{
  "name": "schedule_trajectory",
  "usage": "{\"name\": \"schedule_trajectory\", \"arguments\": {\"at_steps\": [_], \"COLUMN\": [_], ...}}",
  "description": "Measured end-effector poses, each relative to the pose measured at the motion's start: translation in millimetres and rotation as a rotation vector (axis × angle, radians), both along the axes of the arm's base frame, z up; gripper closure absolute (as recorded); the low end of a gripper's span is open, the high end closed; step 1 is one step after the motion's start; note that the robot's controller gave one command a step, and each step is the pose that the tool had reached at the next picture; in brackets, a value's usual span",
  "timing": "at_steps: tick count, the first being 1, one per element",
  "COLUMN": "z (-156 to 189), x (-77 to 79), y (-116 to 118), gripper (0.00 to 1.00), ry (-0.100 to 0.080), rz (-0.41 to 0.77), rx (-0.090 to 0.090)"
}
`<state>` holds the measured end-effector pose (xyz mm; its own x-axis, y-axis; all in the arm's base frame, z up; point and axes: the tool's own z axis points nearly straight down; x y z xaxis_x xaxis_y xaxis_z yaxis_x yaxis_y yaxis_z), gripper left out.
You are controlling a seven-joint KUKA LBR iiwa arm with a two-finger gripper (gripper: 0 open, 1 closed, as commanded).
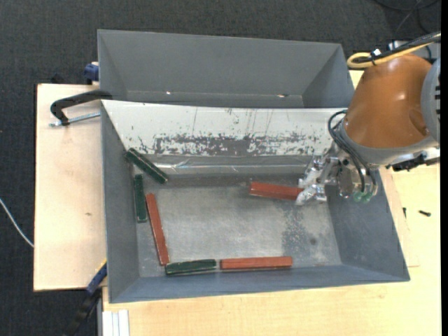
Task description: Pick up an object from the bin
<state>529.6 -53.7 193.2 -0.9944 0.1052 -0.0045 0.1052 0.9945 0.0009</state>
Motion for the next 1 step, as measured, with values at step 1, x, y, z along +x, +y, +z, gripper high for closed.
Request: {"name": "schedule_trajectory", "arguments": {"at_steps": [1], "z": [13.2], "x": [3.4], "y": [-2.8], "gripper": [1.00], "ry": [0.005], "rz": [0.136], "rx": [0.001]}}
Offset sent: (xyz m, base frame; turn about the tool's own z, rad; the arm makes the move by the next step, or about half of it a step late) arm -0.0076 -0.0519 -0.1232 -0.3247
